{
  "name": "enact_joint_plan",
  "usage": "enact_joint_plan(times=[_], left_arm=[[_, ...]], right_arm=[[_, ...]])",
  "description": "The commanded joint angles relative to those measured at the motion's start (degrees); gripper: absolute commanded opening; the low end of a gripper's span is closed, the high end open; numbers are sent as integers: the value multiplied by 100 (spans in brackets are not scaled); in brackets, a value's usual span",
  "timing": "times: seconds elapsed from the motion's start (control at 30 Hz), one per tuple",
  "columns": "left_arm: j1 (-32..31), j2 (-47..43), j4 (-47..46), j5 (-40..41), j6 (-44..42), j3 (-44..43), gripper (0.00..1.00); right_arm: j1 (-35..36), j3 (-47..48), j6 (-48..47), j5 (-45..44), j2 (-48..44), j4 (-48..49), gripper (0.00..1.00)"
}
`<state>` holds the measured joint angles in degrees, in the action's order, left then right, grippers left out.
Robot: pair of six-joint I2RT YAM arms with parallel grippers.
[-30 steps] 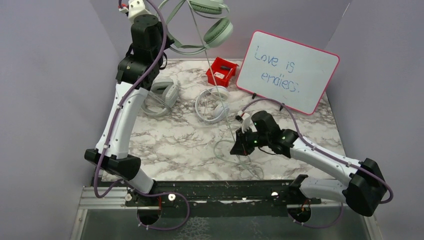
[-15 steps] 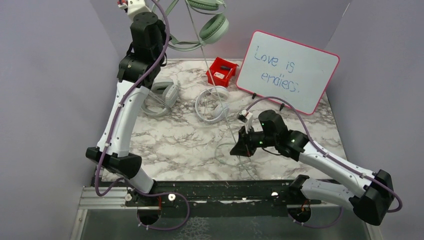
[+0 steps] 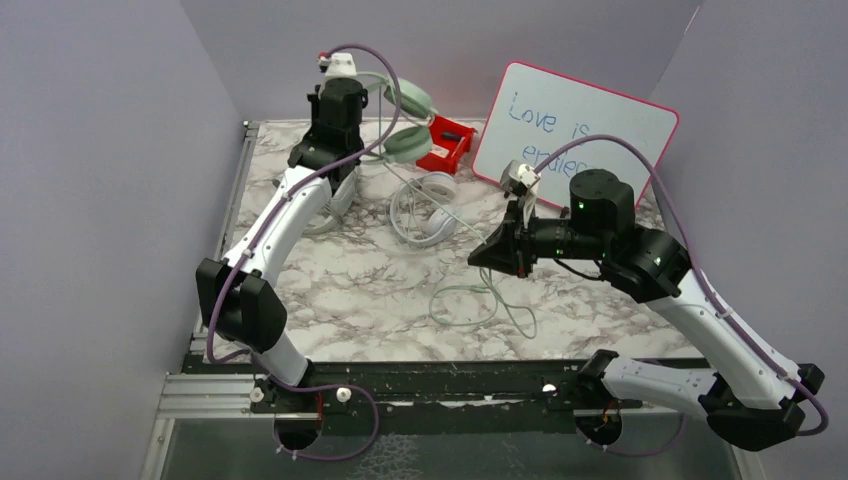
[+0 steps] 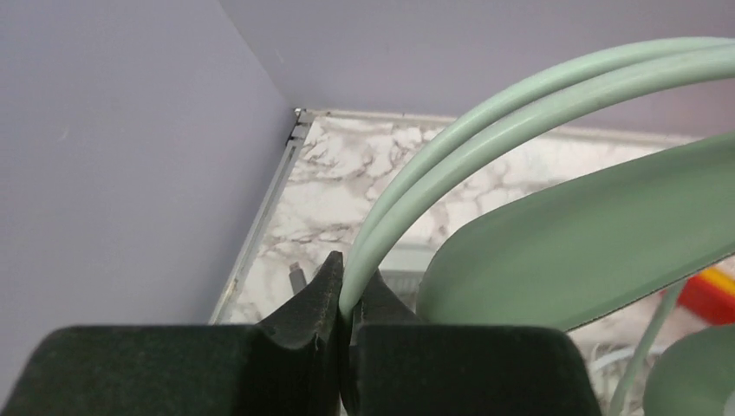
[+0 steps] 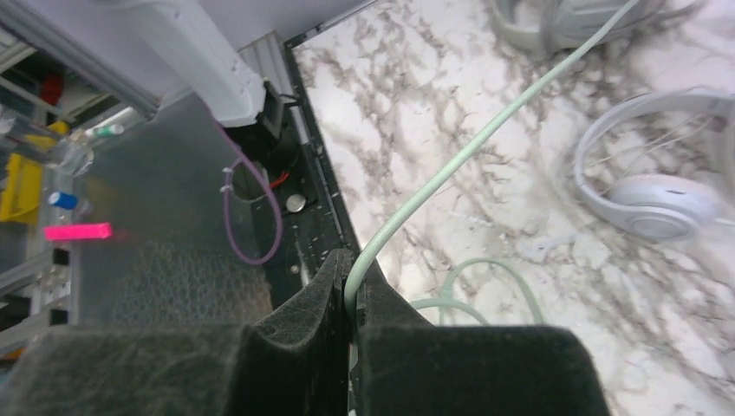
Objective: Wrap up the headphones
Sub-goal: Wrap the headphones cable around the headphones.
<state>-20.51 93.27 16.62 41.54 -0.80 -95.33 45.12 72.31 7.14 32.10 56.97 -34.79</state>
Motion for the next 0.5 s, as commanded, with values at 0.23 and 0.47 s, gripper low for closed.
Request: enact_joint_plan(times=[0.23,0.47], left_arm=[[-939,-1831,-536,43,-1020,1731,0],[-1131,-2459,229,-1295,-1049,1914,0]], right_arm=[[58,2457,-1348,-2666,838,-1427,1],[57,3037,-1687,-3784,1311,-1112,1]])
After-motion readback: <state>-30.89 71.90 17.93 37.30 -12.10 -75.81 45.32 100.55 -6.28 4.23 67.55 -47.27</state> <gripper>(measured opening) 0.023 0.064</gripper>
